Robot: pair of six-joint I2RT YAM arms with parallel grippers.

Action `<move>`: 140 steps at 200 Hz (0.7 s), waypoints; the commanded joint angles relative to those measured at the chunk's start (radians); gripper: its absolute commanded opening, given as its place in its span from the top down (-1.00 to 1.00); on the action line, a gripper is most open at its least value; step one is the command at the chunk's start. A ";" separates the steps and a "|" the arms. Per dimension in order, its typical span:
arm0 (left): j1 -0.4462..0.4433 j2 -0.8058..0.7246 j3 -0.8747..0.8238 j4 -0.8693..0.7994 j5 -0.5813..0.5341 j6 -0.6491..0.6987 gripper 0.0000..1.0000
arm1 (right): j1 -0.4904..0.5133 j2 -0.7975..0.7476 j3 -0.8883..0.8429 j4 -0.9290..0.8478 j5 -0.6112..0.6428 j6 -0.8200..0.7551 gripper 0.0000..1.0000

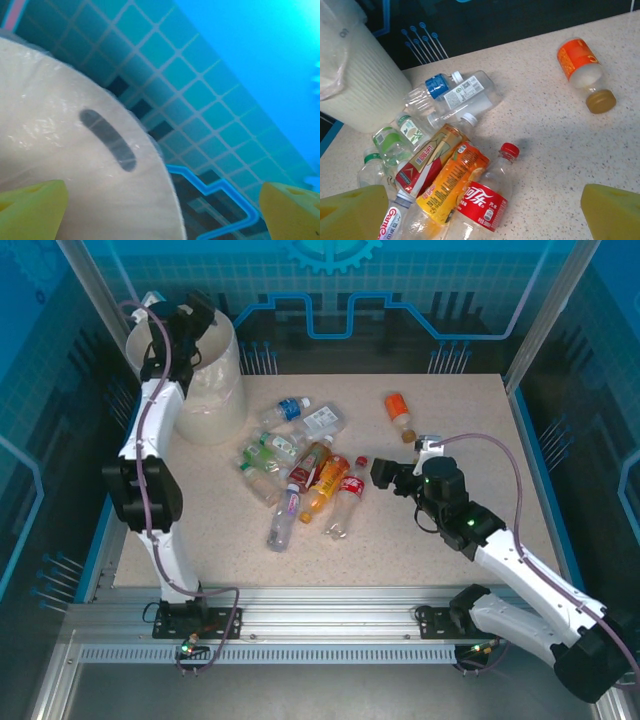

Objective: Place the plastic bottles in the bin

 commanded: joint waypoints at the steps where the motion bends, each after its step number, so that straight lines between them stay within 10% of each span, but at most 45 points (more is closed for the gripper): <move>1: -0.042 -0.107 -0.073 0.054 0.012 0.086 -0.97 | -0.038 0.017 -0.015 0.005 0.019 0.055 -1.00; 140: -0.272 -0.606 -0.689 -0.057 0.310 0.030 -0.98 | -0.282 0.470 0.169 0.048 -0.184 -0.028 -1.00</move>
